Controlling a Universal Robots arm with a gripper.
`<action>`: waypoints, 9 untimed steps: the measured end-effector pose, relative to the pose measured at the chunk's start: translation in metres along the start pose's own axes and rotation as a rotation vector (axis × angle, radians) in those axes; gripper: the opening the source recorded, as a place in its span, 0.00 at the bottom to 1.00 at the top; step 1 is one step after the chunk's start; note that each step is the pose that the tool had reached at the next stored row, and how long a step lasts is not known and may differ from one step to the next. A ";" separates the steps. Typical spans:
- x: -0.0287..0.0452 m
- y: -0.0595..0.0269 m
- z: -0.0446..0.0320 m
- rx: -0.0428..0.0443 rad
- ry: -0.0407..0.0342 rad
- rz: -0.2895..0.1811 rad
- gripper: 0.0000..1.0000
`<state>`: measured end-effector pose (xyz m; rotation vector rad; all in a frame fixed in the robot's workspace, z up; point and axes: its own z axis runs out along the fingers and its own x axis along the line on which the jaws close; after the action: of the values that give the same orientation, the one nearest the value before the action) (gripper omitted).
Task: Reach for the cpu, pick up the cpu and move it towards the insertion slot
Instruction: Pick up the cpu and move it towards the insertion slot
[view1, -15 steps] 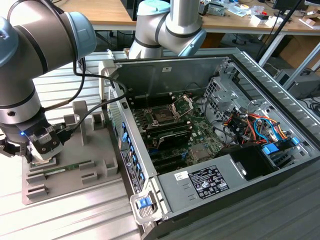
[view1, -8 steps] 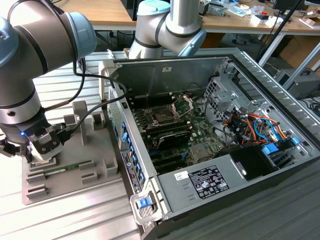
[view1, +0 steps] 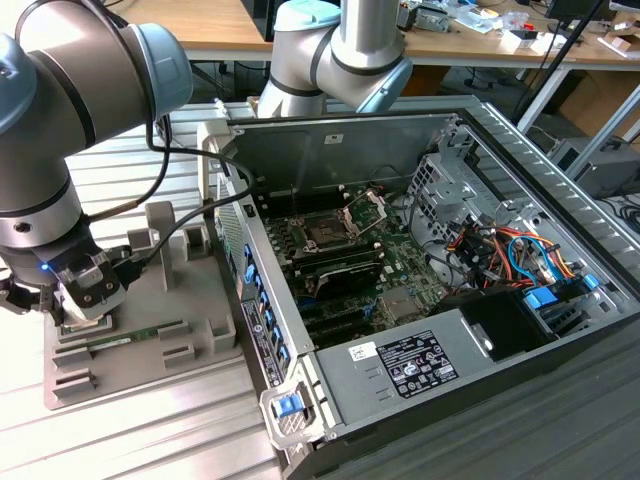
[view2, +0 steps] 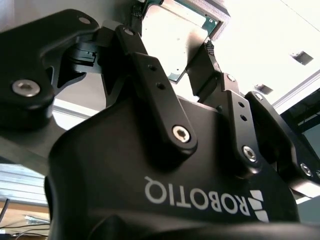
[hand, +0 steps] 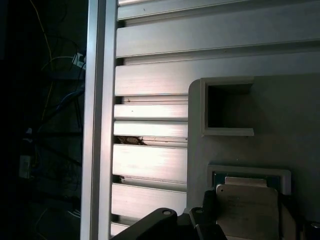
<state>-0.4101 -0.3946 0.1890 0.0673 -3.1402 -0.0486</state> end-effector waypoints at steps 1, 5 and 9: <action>0.0001 0.0000 -0.0004 0.0001 0.0002 0.000 0.55; 0.0001 0.0001 -0.0019 0.0000 0.0002 0.000 0.55; 0.0001 0.0001 -0.0042 0.0001 0.0003 0.000 0.55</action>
<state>-0.4102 -0.3946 0.1932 0.0673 -3.1399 -0.0485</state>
